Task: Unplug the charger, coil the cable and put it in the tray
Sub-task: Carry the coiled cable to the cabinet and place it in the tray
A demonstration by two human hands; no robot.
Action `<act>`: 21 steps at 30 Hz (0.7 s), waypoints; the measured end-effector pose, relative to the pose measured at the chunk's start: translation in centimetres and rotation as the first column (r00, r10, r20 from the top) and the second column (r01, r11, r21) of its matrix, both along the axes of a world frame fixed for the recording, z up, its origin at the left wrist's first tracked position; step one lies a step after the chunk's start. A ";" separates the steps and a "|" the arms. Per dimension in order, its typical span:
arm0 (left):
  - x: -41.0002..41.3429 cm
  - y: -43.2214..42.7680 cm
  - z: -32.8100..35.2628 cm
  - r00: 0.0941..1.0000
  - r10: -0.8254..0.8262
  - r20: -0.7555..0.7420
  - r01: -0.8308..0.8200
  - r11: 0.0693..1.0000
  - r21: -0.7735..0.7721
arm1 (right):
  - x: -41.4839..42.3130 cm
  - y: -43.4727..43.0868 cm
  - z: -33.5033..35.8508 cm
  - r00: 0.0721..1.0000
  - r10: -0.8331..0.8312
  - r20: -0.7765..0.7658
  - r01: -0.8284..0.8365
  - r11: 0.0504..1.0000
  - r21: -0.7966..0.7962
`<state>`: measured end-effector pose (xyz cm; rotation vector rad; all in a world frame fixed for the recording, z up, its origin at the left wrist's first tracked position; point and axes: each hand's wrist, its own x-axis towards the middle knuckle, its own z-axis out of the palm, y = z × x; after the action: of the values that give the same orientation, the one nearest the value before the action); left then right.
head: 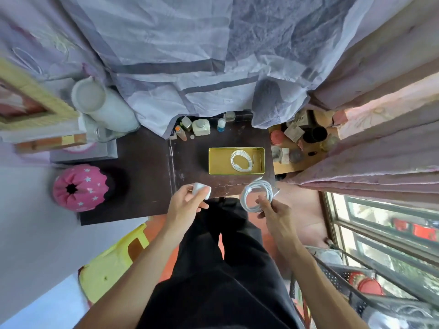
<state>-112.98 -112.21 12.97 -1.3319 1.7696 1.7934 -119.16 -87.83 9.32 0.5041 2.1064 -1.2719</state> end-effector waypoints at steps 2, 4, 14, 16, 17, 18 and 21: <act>-0.9 -0.3 -1.4 0.999 0.054 0.008 -0.054 0.998 -0.017 | -2.1 -0.9 -2.8 0.999 0.026 0.027 -0.027 0.998 0.053; -1.5 -0.7 -2.5 0.995 0.100 0.014 -0.100 0.994 -0.033 | -3.7 -1.9 -5.4 0.996 0.041 0.076 -0.048 0.995 0.089; -2.3 0.4 -6.9 0.990 0.140 0.032 -0.140 0.990 -0.008 | -10.7 -4.5 -17.6 0.984 0.008 0.180 -0.040 0.984 0.176; -1.9 0.8 -7.4 0.989 0.138 0.046 -0.138 0.990 0.000 | -11.7 -5.0 -19.0 0.979 0.015 0.203 -0.059 0.975 0.212; -1.7 0.9 -7.7 0.990 0.133 0.056 -0.133 0.991 -0.002 | -12.0 -5.1 -19.5 0.977 0.028 0.210 -0.077 0.970 0.231; -1.4 1.0 -8.0 0.990 0.125 0.064 -0.125 0.992 -0.008 | -12.4 -5.3 -20.0 0.975 0.045 0.217 -0.099 0.965 0.243; -0.9 0.9 -8.9 0.990 0.114 0.084 -0.113 0.993 -0.019 | -13.4 -6.3 -20.9 0.962 0.110 0.249 -0.183 0.939 0.292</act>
<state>-113.87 -111.32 4.10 -1.5200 1.6959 1.7562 -132.60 -94.09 -11.58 0.5853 2.1105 -0.7579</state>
